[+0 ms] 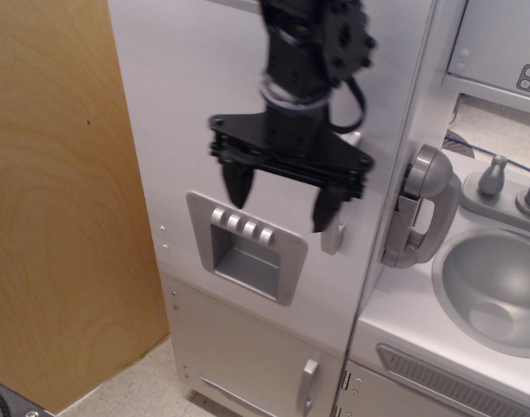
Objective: Open fridge
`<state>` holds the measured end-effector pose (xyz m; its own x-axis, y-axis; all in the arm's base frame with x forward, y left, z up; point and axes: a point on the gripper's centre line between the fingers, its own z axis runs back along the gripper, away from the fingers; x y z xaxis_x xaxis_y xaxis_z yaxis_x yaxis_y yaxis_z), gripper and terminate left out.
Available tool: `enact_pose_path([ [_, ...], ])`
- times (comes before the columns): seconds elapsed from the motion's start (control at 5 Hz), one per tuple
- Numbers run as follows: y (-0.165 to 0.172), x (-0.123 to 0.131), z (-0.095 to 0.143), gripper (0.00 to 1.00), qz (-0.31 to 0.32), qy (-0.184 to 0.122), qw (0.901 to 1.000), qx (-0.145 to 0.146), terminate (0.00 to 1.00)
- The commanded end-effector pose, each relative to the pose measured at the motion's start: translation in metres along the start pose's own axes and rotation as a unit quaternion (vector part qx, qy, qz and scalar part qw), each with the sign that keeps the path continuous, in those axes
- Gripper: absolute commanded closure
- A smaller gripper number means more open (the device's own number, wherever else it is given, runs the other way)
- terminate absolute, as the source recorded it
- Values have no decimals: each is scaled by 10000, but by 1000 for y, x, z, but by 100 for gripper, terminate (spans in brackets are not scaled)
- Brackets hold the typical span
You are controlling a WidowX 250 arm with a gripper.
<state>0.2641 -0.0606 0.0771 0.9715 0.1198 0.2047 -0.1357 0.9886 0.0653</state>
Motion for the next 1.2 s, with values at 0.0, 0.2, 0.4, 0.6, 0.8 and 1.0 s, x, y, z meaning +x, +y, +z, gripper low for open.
enact_pose_path([
  [0.0, -17, 40, 4, 0, -33, -218, 9995, -240, 0],
  [0.2, -20, 46, 4, 0, -428, -308, 9981, -332, 0],
  [0.4, -17, 49, 1, 0, -877, -314, 9946, -463, 0],
  [0.6, -19, 49, -3, 0, -926, -299, 9944, -419, 0],
  [0.8, -23, 52, -5, 0, -837, -340, 9951, -413, 0],
  [1.0, -23, 53, -6, 100, -553, -441, 9970, -316, 0],
])
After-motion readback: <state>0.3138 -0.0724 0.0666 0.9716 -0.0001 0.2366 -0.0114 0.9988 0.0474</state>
